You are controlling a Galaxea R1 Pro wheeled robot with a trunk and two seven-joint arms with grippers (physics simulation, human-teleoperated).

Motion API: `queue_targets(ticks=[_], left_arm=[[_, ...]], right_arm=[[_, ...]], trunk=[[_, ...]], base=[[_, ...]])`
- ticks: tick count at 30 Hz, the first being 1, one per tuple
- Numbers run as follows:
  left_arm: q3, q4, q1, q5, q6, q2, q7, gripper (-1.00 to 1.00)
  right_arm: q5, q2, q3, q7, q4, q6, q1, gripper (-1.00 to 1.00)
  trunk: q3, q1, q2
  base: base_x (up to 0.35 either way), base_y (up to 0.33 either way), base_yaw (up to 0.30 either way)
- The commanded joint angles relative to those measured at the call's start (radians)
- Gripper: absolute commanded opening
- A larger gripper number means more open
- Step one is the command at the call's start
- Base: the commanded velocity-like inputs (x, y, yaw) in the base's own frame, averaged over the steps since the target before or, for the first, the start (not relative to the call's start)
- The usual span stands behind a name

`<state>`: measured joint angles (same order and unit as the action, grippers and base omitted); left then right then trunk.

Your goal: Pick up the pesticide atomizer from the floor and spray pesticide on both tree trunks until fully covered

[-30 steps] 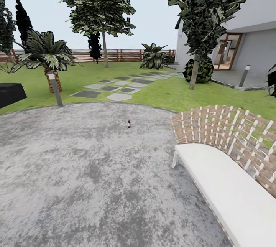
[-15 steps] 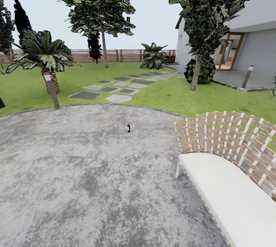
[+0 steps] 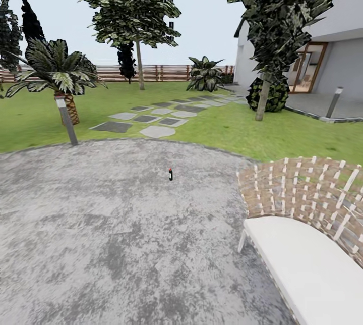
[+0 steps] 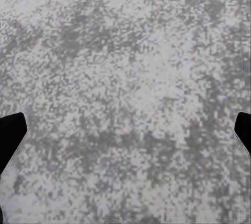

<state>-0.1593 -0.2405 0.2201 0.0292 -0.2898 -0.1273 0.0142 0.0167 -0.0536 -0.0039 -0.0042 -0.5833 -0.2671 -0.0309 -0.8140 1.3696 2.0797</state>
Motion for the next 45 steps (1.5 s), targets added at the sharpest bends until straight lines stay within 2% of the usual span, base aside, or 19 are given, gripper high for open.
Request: queue_targets(ticks=[1,9,26,40,45], left_arm=[[0.001,0.001,0.001,0.003,-0.003,0.000,0.001,1.00],[0.001,0.001,0.001,0.003,-0.004,0.000,0.001,1.00],[0.001,0.001,0.001,0.003,-0.005,0.000,0.001,1.00],[0.001,0.001,0.001,0.003,-0.005,0.000,0.001,1.00],[0.001,0.001,0.001,0.003,-0.005,0.000,0.002,1.00]], right_arm=[[0.002,0.000,0.000,0.000,0.000,-0.003,0.000,1.00],[0.002,0.000,0.001,0.000,0.000,-0.003,-0.001,1.00],[0.002,0.000,0.000,0.000,-0.001,-0.003,0.000,1.00],[0.002,0.000,0.000,0.000,-0.001,-0.003,0.000,1.00],[0.002,0.000,-0.001,0.000,0.000,-0.003,-0.001,1.00]], trunk=[[-0.001,0.000,0.000],[-0.001,0.000,0.000],[-0.001,0.000,0.000],[-0.001,0.000,0.000],[-0.001,0.000,0.000]], base=[[0.340,0.000,0.172],[0.340,0.000,0.217],[0.340,0.000,0.014],[0.340,0.000,0.228],[0.340,0.000,0.058]])
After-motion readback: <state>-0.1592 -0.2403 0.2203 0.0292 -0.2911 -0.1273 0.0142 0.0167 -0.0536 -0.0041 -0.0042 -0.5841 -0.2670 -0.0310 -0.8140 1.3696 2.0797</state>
